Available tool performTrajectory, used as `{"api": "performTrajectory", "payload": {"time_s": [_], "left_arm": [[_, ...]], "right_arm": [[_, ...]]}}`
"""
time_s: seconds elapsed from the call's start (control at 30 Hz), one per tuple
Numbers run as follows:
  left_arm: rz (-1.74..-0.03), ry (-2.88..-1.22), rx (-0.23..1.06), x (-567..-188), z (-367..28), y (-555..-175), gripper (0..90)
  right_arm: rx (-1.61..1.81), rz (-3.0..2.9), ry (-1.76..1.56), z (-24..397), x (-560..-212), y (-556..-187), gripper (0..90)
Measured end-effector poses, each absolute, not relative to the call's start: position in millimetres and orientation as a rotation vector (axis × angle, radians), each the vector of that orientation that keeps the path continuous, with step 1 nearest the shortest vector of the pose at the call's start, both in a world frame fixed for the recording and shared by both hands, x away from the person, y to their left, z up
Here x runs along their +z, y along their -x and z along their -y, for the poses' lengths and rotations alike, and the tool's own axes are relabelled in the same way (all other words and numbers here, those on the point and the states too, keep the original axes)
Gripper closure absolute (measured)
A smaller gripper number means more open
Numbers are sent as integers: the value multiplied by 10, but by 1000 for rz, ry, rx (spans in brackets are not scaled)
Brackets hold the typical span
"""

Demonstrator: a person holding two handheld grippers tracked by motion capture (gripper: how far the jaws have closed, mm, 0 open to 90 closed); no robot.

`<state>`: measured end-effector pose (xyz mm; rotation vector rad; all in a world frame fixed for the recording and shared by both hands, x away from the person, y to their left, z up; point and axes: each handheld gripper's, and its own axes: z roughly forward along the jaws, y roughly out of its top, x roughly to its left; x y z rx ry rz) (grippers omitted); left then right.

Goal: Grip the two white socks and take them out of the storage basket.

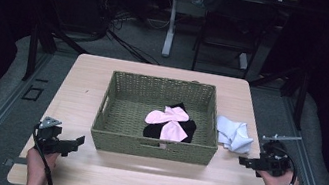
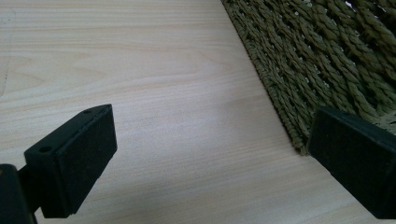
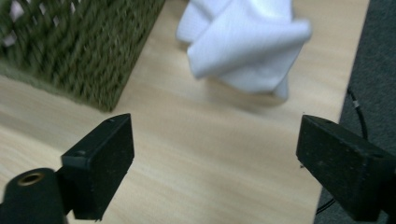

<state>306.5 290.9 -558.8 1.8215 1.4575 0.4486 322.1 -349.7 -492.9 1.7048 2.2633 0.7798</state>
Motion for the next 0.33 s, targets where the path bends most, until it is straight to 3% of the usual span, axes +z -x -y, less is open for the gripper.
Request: {"api": "performTrajectory", "payload": {"time_s": [0.17, 0.33], "left_arm": [[-1453, -1824, 447, -5587, -2896, -3072, 15], [-1434, -1851, 445, -5591, -2857, -3087, 15]], "right_arm": [[800, -2223, -1687, 3482, -5100, -3046, 82], [819, -2201, -1712, 3514, -5144, -3028, 0]]}}
